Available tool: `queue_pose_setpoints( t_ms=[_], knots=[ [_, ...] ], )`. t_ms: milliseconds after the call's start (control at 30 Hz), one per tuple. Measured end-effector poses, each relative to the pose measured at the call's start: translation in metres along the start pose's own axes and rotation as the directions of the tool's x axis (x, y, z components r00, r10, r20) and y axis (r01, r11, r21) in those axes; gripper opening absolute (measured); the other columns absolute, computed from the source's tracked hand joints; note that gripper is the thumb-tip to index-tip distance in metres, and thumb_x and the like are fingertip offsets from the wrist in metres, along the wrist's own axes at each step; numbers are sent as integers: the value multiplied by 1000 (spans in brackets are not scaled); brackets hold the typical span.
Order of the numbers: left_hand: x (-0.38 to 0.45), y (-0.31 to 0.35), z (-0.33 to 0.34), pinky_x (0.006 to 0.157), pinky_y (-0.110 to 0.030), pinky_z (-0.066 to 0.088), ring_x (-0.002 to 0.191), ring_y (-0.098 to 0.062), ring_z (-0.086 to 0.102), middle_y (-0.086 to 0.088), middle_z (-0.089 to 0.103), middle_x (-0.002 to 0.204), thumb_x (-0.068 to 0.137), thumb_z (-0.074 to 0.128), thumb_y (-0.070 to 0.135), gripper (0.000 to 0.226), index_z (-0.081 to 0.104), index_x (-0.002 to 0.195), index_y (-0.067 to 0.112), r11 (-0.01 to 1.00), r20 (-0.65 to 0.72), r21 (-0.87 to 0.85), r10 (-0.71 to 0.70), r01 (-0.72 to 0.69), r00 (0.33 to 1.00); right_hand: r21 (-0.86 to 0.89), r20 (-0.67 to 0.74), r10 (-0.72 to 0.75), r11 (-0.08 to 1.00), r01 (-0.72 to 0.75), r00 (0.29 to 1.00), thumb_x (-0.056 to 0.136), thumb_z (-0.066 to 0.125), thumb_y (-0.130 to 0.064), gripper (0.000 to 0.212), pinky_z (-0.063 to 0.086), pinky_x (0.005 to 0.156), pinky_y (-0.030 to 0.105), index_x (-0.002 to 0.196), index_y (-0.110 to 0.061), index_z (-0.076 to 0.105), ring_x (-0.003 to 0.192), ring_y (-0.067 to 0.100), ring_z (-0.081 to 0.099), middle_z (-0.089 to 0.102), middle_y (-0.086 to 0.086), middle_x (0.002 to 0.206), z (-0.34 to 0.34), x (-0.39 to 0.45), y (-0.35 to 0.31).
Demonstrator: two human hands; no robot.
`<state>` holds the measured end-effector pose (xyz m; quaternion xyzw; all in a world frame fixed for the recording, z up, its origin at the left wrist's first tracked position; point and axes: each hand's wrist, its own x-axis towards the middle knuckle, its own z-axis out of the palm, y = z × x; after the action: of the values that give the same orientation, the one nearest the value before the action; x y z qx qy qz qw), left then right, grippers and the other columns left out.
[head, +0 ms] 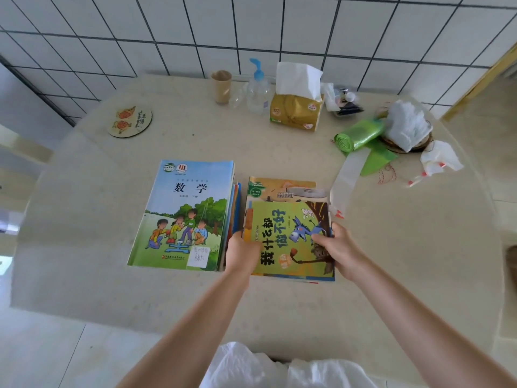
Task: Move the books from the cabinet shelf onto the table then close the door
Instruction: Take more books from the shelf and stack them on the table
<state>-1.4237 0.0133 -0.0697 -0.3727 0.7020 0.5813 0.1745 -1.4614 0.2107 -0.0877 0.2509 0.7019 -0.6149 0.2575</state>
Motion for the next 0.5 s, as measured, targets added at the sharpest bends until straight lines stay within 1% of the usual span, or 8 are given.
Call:
queue_pose_setpoints(
  t_ms=[33, 100, 200, 267, 333, 367, 433, 500],
  knots=[
    [0, 1, 1, 59, -32, 49, 70, -22, 63, -5, 71, 86, 83, 49, 4, 27, 66, 95, 21, 1000, -7, 11, 5, -5, 1000, -14, -6, 5, 1000, -5, 1000, 91, 61, -11, 21, 58, 80, 48, 110, -14, 52, 89, 27, 70, 69, 10, 106, 2, 2, 0],
    [0, 2, 4, 58, -28, 46, 67, -18, 60, 0, 69, 87, 83, 48, 5, 28, 62, 102, 21, 999, -30, 40, 13, -11, 999, -80, -17, 6, 997, -7, 1000, 93, 58, -14, 23, 57, 80, 46, 113, -16, 47, 91, 24, 68, 66, 7, 108, 6, 5, 1],
    [-4, 2, 5, 59, -27, 45, 76, -15, 62, 2, 67, 93, 84, 51, 7, 29, 53, 110, 21, 996, -70, 89, 18, -12, 997, -208, -22, -16, 978, 11, 1000, 94, 55, -21, 27, 56, 83, 46, 117, -21, 41, 95, 22, 65, 62, 4, 112, 12, 6, 4],
    [-4, 3, 5, 62, -29, 47, 81, -15, 62, 3, 65, 96, 85, 53, 10, 31, 49, 113, 21, 991, -73, 135, 22, -12, 997, -251, -27, -48, 967, 40, 998, 94, 53, -18, 28, 54, 75, 37, 117, -21, 38, 95, 18, 61, 58, 4, 115, 16, 2, 5],
    [-2, 3, 4, 67, -34, 53, 82, -16, 63, 3, 63, 96, 85, 53, 13, 33, 47, 116, 20, 976, -56, 216, 33, -20, 998, -300, -43, -84, 952, 67, 996, 93, 51, -12, 30, 48, 64, 29, 116, -21, 35, 94, 16, 56, 54, 5, 119, 21, -1, 7],
    [-2, 4, 4, 70, -37, 55, 81, -17, 64, 3, 63, 95, 84, 54, 14, 34, 47, 117, 19, 970, -50, 244, 36, -23, 998, -318, -52, -96, 945, 74, 994, 92, 51, -10, 32, 45, 61, 26, 117, -20, 34, 95, 17, 54, 52, 5, 119, 22, -3, 8],
    [0, 5, 3, 71, -40, 56, 81, -19, 64, 0, 63, 96, 84, 54, 16, 41, 43, 124, 17, 961, -38, 275, 33, -21, 999, -344, -57, -126, 934, 99, 990, 90, 51, -9, 38, 44, 62, 26, 122, -19, 34, 101, 21, 54, 51, 6, 122, 25, -6, 8],
    [-1, 9, 3, 67, -37, 53, 81, -17, 62, -1, 61, 99, 85, 55, 16, 47, 40, 129, 15, 960, -18, 280, 22, -16, 1000, -350, -48, -128, 931, 103, 991, 90, 52, -10, 40, 46, 63, 27, 124, -18, 34, 101, 21, 55, 53, 5, 121, 23, -6, 7]
  ],
)
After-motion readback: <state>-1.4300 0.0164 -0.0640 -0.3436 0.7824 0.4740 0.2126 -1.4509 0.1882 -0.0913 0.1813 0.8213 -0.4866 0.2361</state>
